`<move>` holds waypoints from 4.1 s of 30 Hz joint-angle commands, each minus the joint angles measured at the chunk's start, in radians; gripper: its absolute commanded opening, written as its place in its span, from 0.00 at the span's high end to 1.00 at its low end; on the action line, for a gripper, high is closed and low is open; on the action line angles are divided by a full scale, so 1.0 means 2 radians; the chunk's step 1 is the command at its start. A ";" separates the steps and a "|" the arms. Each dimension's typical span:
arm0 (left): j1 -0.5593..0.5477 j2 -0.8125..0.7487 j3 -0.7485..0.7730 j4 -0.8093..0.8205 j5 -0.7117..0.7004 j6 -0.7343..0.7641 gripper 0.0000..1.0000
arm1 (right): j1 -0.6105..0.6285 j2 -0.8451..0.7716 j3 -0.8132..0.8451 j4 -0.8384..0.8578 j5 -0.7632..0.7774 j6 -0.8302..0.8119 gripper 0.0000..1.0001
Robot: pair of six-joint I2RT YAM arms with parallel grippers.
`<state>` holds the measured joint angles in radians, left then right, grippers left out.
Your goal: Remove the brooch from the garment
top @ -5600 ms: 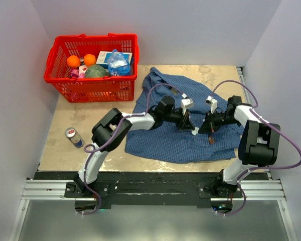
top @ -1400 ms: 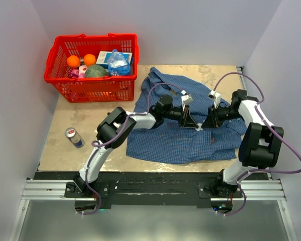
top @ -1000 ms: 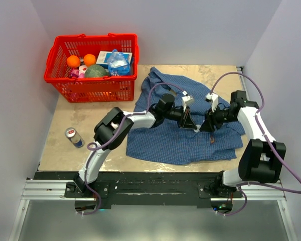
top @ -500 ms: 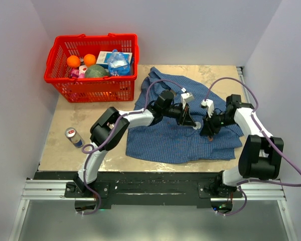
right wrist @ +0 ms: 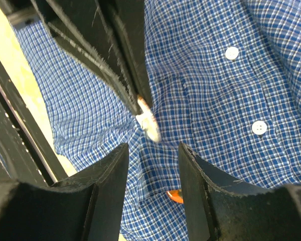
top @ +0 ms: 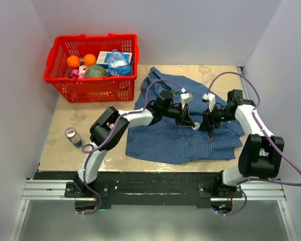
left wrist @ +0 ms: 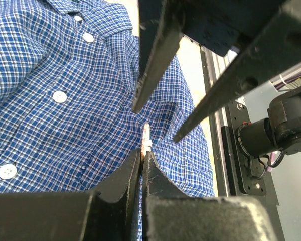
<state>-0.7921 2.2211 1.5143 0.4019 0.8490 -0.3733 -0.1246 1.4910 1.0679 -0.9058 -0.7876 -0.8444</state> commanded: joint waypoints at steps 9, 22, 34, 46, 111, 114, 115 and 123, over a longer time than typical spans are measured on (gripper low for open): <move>0.004 -0.028 -0.002 0.035 0.032 0.000 1.00 | 0.001 0.025 0.024 0.032 -0.042 0.040 0.52; 0.003 -0.025 -0.002 0.050 0.040 -0.014 1.00 | 0.002 0.048 0.032 0.040 -0.039 0.051 0.66; 0.003 -0.018 -0.005 0.068 0.064 -0.015 1.00 | 0.002 0.065 0.041 0.040 -0.047 0.065 0.80; 0.002 -0.015 -0.009 0.064 0.066 -0.003 1.00 | 0.001 0.074 0.049 0.033 -0.063 0.073 0.71; -0.017 -0.058 -0.033 -0.038 0.007 0.128 1.00 | 0.001 -0.035 0.000 -0.046 0.033 -0.066 0.55; -0.019 -0.070 -0.045 -0.046 -0.010 0.141 1.00 | 0.000 -0.059 -0.023 -0.039 0.039 -0.079 0.55; -0.020 -0.077 -0.048 -0.047 -0.016 0.149 1.00 | 0.001 -0.067 -0.034 -0.039 0.038 -0.086 0.54; -0.024 -0.095 -0.052 -0.074 -0.038 0.177 1.00 | 0.002 -0.094 -0.090 0.022 0.037 -0.070 0.51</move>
<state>-0.8299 2.1006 1.4078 0.2802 0.7944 -0.0792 -0.1188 1.3258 0.9188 -0.9520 -0.7139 -0.9783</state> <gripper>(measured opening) 0.054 0.489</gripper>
